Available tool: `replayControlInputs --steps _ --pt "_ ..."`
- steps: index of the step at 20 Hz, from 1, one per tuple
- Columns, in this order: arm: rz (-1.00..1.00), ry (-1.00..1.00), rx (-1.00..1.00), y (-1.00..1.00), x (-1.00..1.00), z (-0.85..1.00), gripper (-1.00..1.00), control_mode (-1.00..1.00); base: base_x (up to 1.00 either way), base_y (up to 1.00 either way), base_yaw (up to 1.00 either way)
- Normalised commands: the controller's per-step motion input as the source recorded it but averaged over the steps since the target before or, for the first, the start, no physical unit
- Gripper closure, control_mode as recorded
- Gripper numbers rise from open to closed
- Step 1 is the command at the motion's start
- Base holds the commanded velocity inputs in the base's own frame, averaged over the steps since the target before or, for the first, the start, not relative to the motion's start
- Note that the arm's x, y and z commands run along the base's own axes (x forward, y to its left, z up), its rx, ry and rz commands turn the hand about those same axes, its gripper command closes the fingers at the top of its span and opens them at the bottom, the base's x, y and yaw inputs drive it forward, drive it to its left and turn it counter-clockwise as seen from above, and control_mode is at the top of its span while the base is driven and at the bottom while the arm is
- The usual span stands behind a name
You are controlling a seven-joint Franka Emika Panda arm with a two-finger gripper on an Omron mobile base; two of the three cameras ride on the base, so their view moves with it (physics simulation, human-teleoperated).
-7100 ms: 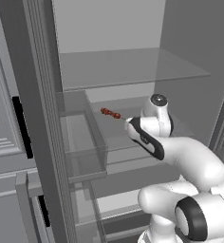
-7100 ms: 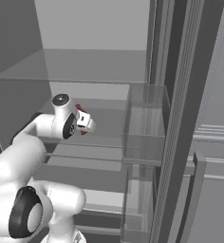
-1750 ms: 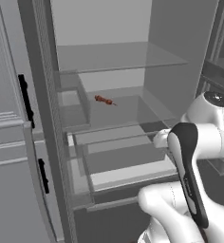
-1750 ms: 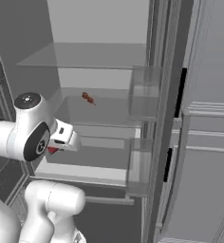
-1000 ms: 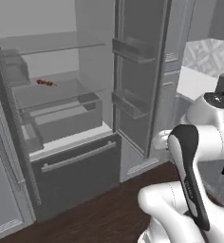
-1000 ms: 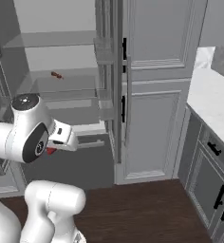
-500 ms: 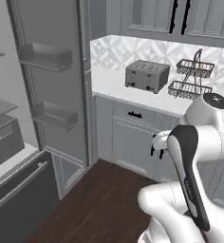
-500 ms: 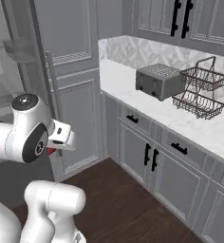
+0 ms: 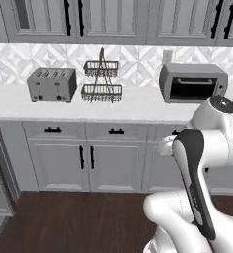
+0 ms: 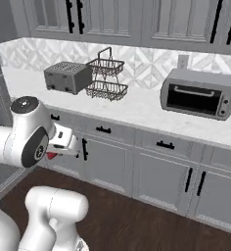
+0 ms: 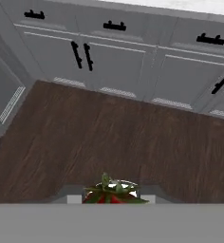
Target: Take the strawberry from the fridge and place it on top of the pancake, located on the dining counter.
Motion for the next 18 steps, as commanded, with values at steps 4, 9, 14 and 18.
replayControlInputs --steps 4,9,14,18 --pt "0.0 0.0 0.0 0.0 0.0 0.0 1.0 1.0 0.0 -0.7 -0.79" --pt "0.0 0.0 0.0 0.0 0.0 0.0 1.0 1.0 0.0 -0.72 -0.79" --pt "0.0 0.0 0.0 0.0 0.0 0.0 1.0 1.0 0.0 -0.85 -0.75" --pt "0.0 0.0 0.0 0.0 0.0 0.0 1.0 1.0 0.0 -0.92 -0.76"
